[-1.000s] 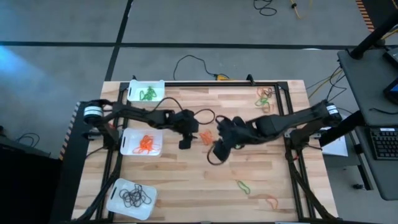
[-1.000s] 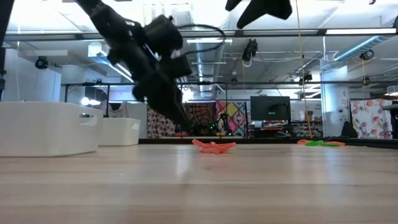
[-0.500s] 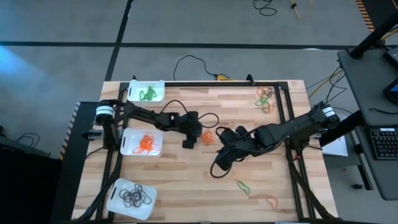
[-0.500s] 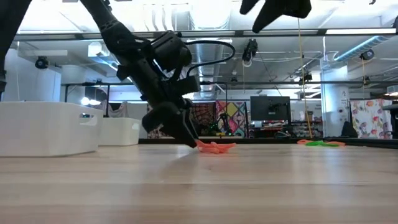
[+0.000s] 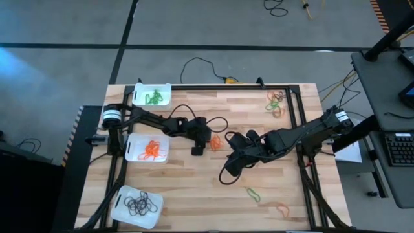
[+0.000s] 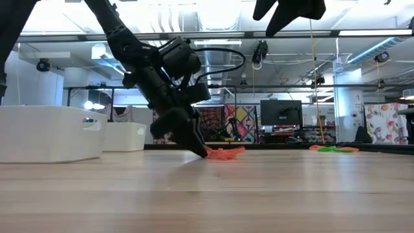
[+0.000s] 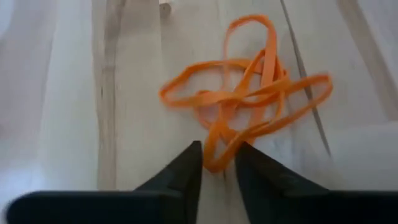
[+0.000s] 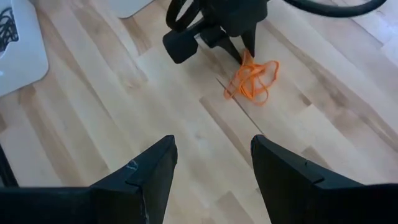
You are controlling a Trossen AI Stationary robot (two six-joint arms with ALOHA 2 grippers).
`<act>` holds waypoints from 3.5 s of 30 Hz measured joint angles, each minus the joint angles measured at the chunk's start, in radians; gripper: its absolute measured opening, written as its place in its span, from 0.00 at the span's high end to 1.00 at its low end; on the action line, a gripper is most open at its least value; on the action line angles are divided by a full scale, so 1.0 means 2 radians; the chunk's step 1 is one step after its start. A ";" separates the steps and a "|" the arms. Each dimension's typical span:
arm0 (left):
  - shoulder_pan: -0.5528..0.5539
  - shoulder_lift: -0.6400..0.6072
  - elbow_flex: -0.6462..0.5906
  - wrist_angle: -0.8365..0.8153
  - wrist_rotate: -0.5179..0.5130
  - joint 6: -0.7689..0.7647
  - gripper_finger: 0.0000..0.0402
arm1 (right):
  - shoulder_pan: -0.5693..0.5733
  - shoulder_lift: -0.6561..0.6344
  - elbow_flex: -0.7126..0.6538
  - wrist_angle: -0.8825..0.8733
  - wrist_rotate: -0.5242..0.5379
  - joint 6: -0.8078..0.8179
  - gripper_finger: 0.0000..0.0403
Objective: Sort rubber bands into baskets
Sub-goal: Put the orange rubber band into the middle white bin
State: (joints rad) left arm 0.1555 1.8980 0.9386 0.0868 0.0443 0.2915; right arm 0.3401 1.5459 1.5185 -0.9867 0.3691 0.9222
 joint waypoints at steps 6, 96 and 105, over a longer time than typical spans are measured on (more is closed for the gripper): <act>-0.002 -0.006 0.000 -0.012 0.013 -0.069 0.99 | 0.002 0.000 0.000 0.000 -0.001 0.011 0.50; -0.048 -0.440 -0.084 -0.631 -0.005 -0.427 0.50 | -0.138 0.160 -0.104 0.333 -0.123 -0.341 0.50; -0.055 -0.438 -0.059 -0.585 0.008 -0.409 0.37 | -0.128 0.150 -0.035 0.207 -0.123 -0.349 0.50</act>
State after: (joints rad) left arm 0.0463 1.0210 0.8208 -1.0838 0.0610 -0.5273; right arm 0.0840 1.8457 1.4485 -0.5723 0.1230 0.2240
